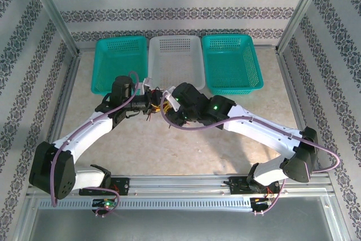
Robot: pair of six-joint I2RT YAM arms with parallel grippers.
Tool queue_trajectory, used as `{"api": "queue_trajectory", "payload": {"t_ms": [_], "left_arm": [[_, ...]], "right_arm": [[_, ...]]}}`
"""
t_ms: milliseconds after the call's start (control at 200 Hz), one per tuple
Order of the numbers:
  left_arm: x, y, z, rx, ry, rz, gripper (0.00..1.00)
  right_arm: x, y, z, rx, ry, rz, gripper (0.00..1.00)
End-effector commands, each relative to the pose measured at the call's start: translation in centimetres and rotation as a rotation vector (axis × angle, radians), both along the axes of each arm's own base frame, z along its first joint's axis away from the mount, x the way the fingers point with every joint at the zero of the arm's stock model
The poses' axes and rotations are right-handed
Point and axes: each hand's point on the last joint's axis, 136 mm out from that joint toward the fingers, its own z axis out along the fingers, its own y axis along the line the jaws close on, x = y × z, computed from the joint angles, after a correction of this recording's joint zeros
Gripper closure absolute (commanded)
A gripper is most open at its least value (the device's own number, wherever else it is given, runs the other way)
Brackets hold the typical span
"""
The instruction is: Untangle the cables
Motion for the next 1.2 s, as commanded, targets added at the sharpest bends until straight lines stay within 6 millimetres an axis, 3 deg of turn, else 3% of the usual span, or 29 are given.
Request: {"api": "queue_trajectory", "payload": {"t_ms": [0, 65, 135, 255, 345, 410, 490, 625, 740, 839, 1039, 1194], "left_arm": [[0.1, -0.4, 1.0, -0.040, -0.040, -0.019, 0.86], [1.0, 0.0, 2.0, -0.080, -0.070, 0.011, 0.91], [2.0, 0.3, 3.3, -0.132, -0.116, 0.038, 0.95], [3.7, 0.2, 5.1, -0.214, -0.191, 0.080, 1.00], [4.7, 0.2, 6.7, -0.297, -0.260, 0.100, 1.00], [5.0, 0.2, 7.7, -0.351, -0.302, 0.104, 1.00], [5.0, 0.2, 9.0, -0.405, -0.343, 0.096, 1.00], [4.2, -0.1, 9.8, -0.383, -0.367, 0.054, 1.00], [3.1, -0.4, 9.9, -0.339, -0.394, 0.010, 1.00], [2.5, -0.7, 10.1, -0.320, -0.404, -0.031, 1.00], [1.6, -1.1, 10.0, -0.241, -0.427, -0.106, 1.00], [1.9, -1.2, 9.6, -0.196, -0.442, -0.117, 1.00]], "right_arm": [[2.7, -0.6, 5.6, 0.107, -0.157, -0.120, 0.55], [3.6, -3.7, 7.7, 0.104, -0.238, -0.256, 0.36], [4.1, -7.9, 10.1, 0.114, -0.318, -0.433, 0.02], [3.7, -13.8, 13.1, 0.186, -0.422, -0.648, 0.01], [2.6, -15.6, 13.3, 0.397, -0.398, -0.713, 0.02], [2.0, -14.9, 12.4, 0.587, -0.236, -0.647, 0.02], [2.6, -13.5, 10.9, 0.766, -0.009, -0.607, 0.08], [4.2, -10.4, 9.3, 0.854, 0.209, -0.535, 0.12], [5.2, -7.2, 10.1, 0.902, 0.292, -0.405, 0.19], [6.0, -5.6, 10.2, 0.866, 0.316, -0.356, 0.25], [7.1, -4.6, 8.6, 0.824, 0.398, -0.338, 0.39], [7.4, -4.8, 8.5, 0.810, 0.407, -0.325, 0.61]]}}
